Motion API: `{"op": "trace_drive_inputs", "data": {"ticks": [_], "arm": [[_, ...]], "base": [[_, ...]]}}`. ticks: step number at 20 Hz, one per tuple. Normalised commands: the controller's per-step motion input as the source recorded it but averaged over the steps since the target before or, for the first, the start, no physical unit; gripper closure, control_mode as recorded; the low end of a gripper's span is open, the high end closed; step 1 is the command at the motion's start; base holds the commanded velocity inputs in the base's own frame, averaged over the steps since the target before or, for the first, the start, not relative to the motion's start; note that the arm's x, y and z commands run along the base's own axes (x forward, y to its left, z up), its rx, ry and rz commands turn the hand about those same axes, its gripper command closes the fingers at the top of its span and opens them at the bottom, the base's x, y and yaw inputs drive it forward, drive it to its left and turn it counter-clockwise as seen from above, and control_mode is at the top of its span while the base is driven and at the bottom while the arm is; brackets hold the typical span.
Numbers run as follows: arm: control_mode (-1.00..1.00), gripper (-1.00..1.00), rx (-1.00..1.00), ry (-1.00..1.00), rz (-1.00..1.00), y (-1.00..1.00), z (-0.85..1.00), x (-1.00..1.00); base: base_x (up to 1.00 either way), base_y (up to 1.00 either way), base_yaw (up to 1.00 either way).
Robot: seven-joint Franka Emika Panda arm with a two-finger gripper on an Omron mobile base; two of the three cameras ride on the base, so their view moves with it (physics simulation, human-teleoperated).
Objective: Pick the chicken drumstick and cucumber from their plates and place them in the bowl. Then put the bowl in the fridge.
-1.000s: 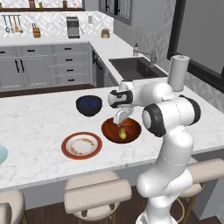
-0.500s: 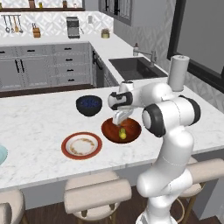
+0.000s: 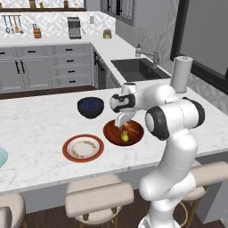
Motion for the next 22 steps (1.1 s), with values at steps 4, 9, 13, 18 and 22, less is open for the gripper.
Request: {"op": "trace_drive_inputs", "data": {"ticks": [4, 9, 13, 18, 22], "arm": [[-1.0, -1.0, -0.12, -0.05, -0.04, 0.15, 0.51, -0.05], [-1.0, -1.0, -0.17, -0.03, -0.06, 0.2, 0.48, -0.23], [-1.0, -1.0, -0.11, -0.02, -0.08, 0.25, 0.12, -0.54], [-1.0, -1.0, -0.1, -0.04, -0.01, 0.64, 0.0, -0.22], [-1.0, -1.0, -0.02, -0.01, 0.03, 0.03, -0.24, -0.21]], "base": [[0.0, 0.0, 0.0], [0.0, 0.0, 0.0], [0.0, 0.0, 0.0], [0.0, 0.0, 0.0], [0.0, 0.0, 0.0]]}}
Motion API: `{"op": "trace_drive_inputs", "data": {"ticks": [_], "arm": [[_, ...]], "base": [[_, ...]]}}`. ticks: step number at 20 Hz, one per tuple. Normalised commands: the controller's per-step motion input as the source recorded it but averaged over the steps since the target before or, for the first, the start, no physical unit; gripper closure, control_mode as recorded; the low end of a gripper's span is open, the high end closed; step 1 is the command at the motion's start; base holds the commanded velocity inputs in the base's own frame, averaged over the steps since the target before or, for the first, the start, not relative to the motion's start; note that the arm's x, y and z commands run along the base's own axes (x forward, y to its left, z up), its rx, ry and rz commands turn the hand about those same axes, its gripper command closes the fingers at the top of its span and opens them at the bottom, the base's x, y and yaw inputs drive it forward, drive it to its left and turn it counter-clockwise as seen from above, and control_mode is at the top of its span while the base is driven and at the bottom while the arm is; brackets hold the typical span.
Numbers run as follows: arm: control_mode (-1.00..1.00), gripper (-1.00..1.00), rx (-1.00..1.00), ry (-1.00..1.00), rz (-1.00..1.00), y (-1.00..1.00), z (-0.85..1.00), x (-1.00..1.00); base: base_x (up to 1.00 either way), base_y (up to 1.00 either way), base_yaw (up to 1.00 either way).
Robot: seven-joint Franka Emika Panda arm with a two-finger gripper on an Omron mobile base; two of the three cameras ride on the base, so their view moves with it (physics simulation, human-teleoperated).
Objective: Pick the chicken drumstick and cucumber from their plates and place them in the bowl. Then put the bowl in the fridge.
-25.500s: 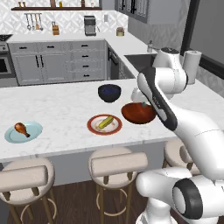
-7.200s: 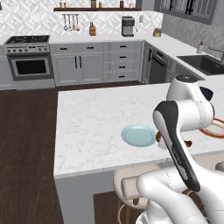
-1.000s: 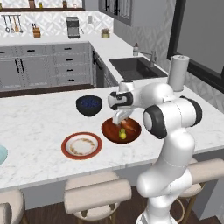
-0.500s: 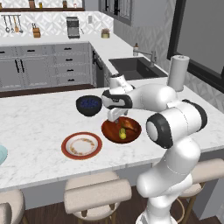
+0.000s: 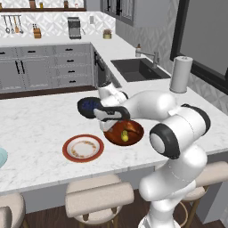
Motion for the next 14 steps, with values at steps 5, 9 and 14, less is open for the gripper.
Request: {"op": "trace_drive_inputs", "data": {"ticks": [5, 9, 14], "arm": [[-1.0, -1.0, 0.0, -0.07, 0.07, 0.05, -0.06, -0.59], [-1.0, -1.0, 0.0, -0.02, 0.02, 0.15, -0.37, -0.52], [-1.0, -1.0, -0.01, -0.14, 0.09, 0.05, -0.33, -0.09]], "base": [[0.0, 0.0, 0.0], [0.0, 0.0, 0.0], [0.0, 0.0, 0.0]]}}
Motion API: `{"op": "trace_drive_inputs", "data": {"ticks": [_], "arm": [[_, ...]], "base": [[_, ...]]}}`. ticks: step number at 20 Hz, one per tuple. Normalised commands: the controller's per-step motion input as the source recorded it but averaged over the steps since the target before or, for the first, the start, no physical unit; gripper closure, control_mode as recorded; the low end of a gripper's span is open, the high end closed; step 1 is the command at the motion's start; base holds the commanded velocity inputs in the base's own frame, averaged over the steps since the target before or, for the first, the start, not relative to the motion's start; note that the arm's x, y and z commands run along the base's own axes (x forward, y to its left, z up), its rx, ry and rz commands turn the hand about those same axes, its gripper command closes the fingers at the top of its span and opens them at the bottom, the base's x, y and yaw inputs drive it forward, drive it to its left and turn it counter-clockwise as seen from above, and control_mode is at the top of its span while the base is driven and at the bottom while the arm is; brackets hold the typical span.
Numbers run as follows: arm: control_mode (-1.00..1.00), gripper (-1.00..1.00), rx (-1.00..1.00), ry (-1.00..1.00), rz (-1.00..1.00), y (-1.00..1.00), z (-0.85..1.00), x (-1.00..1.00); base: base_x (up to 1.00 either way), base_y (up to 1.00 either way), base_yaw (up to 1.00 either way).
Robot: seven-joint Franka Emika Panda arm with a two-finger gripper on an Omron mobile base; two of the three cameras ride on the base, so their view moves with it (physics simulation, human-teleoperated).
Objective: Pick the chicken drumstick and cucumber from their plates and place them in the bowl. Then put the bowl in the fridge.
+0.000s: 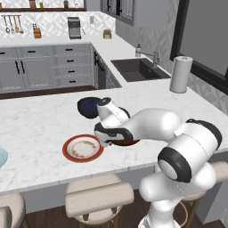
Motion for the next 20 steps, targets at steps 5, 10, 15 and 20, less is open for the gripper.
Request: {"op": "trace_drive_inputs", "data": {"ticks": [5, 10, 15, 20], "arm": [[-1.0, -1.0, -0.02, -0.16, 0.12, 0.02, 0.0, 0.03], [-1.0, -1.0, -0.02, 0.01, 0.02, 0.07, -0.1, 0.34], [-1.0, -1.0, -0.05, 0.06, -0.03, 0.05, -0.16, 0.33], [-1.0, -1.0, -0.08, 0.1, -0.06, 0.1, -0.24, 0.14]], "base": [[0.0, 0.0, 0.0], [0.0, 0.0, 0.0], [0.0, 0.0, 0.0], [0.0, 0.0, 0.0]]}}
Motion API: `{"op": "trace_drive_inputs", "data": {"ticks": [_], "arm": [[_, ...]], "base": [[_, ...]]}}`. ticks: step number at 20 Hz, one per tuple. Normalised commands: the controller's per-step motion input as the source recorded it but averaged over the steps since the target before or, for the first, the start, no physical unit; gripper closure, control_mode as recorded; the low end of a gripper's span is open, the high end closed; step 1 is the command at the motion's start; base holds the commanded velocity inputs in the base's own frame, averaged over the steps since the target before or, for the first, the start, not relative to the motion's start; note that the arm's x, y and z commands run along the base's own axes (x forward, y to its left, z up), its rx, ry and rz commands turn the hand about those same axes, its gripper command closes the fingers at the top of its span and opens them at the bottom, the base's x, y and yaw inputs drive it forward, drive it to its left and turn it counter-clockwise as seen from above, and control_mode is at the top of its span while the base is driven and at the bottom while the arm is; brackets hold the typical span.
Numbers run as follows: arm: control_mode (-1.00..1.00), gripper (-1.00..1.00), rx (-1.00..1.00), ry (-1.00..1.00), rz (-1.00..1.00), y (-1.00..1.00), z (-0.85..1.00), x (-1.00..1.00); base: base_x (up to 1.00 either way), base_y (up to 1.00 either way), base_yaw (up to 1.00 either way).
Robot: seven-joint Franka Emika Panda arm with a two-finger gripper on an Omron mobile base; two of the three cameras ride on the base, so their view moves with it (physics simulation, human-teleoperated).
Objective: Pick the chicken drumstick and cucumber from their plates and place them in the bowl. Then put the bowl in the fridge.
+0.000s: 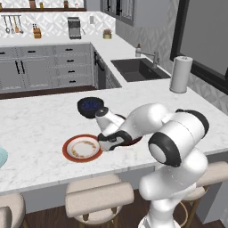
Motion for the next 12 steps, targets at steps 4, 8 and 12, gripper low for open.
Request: {"op": "trace_drive_inputs", "data": {"ticks": [4, 8, 12], "arm": [[-1.0, -1.0, -0.06, 0.21, -0.05, 0.0, -0.4, 0.09], [-1.0, -1.0, -0.01, 0.06, -0.01, 0.0, -0.21, 0.13], [-1.0, -1.0, 0.0, 0.0, 0.0, -0.02, 0.0, 0.05]], "base": [[0.0, 0.0, 0.0], [0.0, 0.0, 0.0], [0.0, 0.0, 0.0]]}}
